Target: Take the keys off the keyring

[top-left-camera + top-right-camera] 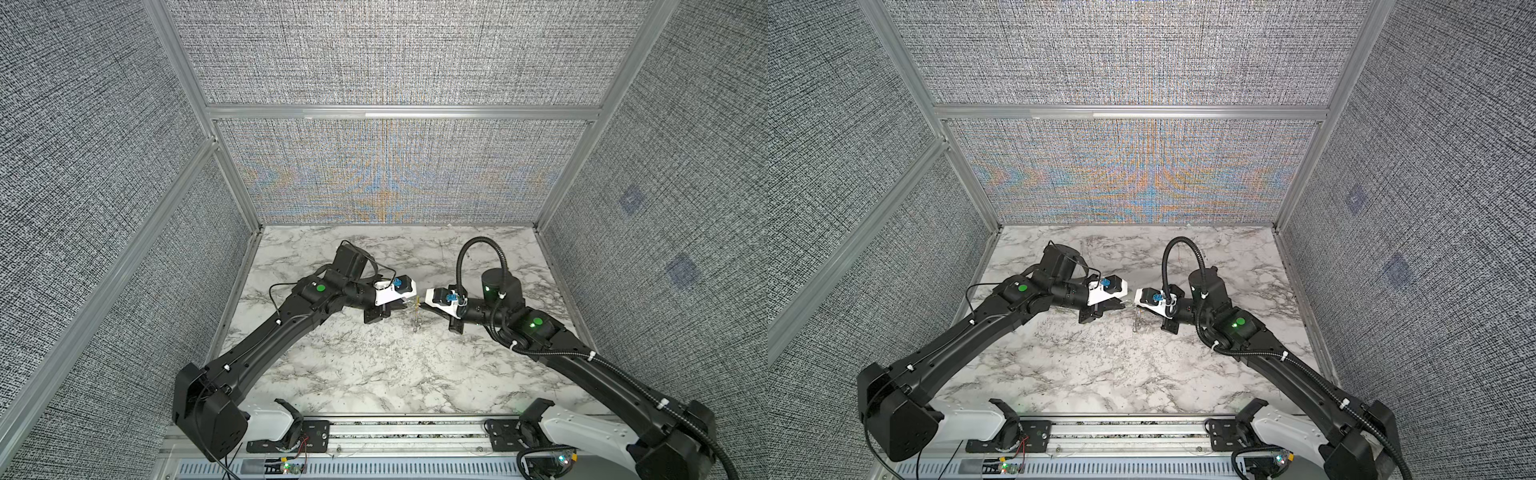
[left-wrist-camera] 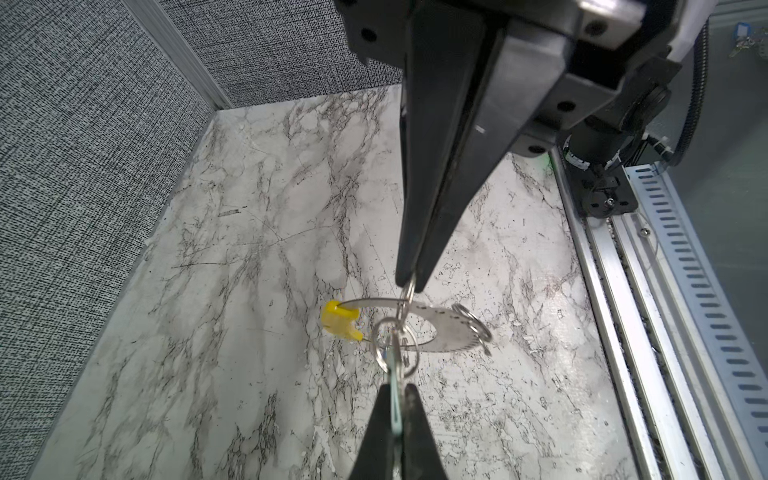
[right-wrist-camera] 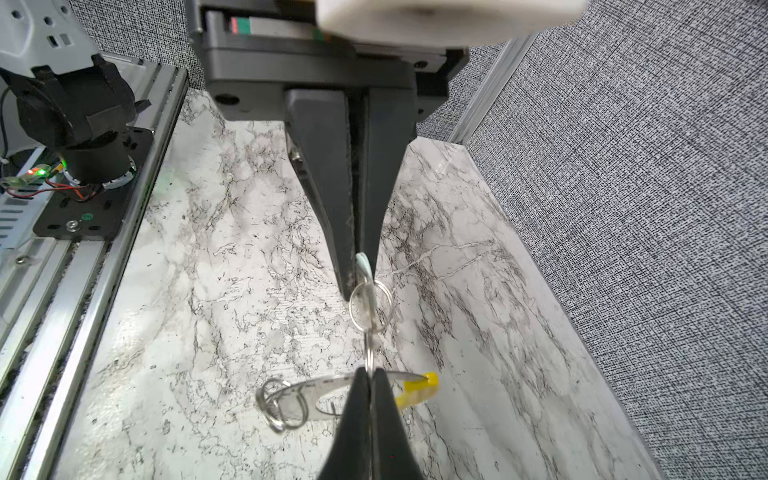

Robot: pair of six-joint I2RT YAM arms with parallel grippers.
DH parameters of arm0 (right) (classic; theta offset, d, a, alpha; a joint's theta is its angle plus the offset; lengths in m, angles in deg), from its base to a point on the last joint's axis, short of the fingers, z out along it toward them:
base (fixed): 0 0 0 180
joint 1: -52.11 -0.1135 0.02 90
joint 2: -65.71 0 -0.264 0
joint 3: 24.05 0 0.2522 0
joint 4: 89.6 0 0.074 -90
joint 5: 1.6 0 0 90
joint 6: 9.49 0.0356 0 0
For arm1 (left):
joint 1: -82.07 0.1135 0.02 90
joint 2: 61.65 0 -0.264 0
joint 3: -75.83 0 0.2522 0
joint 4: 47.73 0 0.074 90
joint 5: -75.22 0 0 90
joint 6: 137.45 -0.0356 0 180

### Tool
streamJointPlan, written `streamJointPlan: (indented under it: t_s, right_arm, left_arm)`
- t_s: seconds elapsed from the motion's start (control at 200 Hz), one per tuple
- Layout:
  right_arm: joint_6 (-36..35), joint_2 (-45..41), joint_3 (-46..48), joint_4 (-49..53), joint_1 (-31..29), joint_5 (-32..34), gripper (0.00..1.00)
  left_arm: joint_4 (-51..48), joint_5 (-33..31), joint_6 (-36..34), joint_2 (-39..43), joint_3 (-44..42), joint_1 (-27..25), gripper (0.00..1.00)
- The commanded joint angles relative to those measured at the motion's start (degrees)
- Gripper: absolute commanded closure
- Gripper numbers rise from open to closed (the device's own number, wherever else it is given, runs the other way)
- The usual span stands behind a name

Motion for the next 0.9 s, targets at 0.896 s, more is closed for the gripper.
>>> streamJointPlan:
  t_s: [0.896]
  right_arm:
    - [11.30,1.56,-5.63,5.09,1.40,-6.99,1.00]
  left_arm:
    - [36.93,-5.50,11.76,11.70,-22.53,-0.92,0.66]
